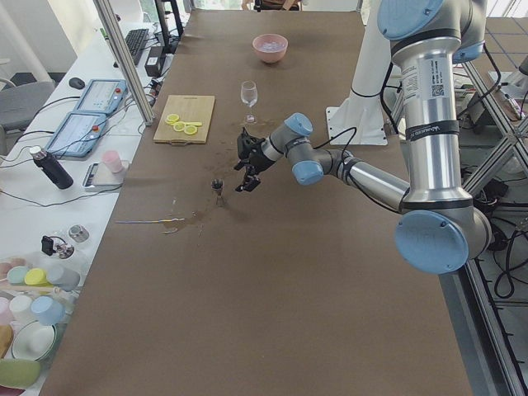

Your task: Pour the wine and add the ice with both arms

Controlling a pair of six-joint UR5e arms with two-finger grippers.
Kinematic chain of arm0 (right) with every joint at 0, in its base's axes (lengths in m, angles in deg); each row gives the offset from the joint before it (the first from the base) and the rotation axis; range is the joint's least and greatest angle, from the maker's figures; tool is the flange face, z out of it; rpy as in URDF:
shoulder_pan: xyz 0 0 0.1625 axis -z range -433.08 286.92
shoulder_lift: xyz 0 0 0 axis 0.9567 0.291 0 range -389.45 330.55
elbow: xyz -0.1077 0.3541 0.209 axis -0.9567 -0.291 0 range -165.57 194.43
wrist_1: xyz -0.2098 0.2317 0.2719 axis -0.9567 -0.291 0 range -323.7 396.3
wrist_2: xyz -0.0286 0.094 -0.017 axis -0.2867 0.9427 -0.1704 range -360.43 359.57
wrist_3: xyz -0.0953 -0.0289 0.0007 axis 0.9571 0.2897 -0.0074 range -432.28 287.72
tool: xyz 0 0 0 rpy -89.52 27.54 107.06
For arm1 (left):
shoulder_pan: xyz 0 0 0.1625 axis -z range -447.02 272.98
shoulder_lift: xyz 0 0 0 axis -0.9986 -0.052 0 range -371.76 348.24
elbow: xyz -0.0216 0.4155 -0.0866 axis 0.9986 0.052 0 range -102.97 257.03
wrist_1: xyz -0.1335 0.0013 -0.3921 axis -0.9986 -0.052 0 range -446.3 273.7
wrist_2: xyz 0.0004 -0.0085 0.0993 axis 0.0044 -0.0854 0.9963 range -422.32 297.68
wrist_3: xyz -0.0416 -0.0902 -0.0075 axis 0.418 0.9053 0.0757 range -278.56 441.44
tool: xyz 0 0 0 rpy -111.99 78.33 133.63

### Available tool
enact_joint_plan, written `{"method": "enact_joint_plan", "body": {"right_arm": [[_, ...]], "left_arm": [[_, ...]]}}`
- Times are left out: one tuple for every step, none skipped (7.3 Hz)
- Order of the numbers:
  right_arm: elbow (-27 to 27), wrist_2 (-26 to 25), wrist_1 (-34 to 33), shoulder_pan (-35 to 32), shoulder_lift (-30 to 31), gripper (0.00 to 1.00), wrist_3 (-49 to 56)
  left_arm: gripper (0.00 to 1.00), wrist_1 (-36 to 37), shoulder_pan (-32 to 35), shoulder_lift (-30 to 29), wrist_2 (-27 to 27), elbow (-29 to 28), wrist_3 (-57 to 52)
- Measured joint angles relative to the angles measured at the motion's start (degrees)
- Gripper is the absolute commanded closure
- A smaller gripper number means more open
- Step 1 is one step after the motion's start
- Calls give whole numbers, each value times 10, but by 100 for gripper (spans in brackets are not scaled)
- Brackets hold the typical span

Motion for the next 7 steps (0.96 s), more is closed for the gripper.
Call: {"method": "enact_joint_plan", "body": {"right_arm": [[0,0,0,0,0,0,0],[-1,0,0,0,1,0,0],[-3,0,1,1,1,0,0],[-5,0,1,1,1,0,0],[-7,0,1,1,0,0,0],[-9,0,1,1,0,0,0],[-10,0,2,1,-2,0,0]], "left_arm": [[3,0,-14,-5,12,-4,2],[3,0,-23,-11,21,-9,3],[3,0,-39,-19,45,-21,15],[3,1,-65,-39,91,-44,38],[3,1,-84,-65,129,-72,52],[3,1,-92,-81,152,-92,58],[3,1,-95,-87,170,-104,60]]}}
